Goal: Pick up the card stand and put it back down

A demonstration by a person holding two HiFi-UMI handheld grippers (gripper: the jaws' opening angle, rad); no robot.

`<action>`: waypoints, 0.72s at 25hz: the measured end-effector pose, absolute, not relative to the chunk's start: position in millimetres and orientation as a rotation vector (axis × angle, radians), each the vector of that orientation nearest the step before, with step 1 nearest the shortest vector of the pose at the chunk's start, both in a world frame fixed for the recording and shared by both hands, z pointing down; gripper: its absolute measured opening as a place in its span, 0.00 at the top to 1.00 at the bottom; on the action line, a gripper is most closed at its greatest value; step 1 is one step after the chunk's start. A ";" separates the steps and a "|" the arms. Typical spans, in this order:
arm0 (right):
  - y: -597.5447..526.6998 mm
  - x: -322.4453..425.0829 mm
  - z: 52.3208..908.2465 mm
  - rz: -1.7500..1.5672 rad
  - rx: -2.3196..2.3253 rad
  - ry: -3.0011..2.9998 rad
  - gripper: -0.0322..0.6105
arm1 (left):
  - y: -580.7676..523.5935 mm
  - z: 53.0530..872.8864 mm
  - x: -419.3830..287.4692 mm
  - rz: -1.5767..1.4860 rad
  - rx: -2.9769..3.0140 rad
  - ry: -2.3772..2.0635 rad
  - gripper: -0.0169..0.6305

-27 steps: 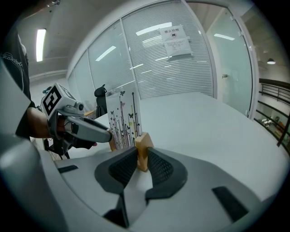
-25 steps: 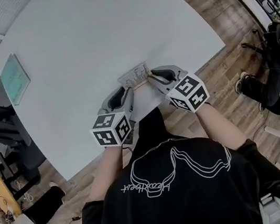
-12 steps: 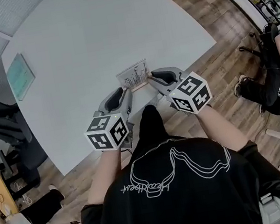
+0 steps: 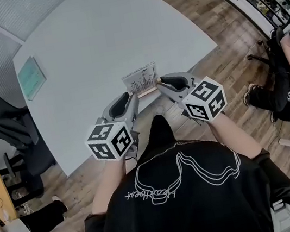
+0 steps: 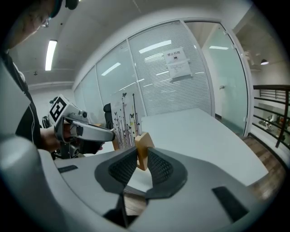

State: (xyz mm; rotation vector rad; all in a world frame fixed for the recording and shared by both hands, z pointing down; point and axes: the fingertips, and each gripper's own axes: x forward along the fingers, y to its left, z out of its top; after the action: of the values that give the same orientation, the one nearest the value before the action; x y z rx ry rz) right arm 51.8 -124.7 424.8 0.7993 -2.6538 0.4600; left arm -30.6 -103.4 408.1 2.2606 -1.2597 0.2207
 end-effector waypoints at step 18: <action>-88.6 44.7 378.5 0.399 0.785 -2.682 0.83 | -69.0 363.2 -39.4 0.141 2.311 -1.260 0.81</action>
State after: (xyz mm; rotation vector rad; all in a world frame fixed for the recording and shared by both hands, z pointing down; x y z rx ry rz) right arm 44.7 -88.6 378.5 0.7850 -2.6823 0.3988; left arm -39.4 -69.0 363.2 2.3108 -1.2601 0.1406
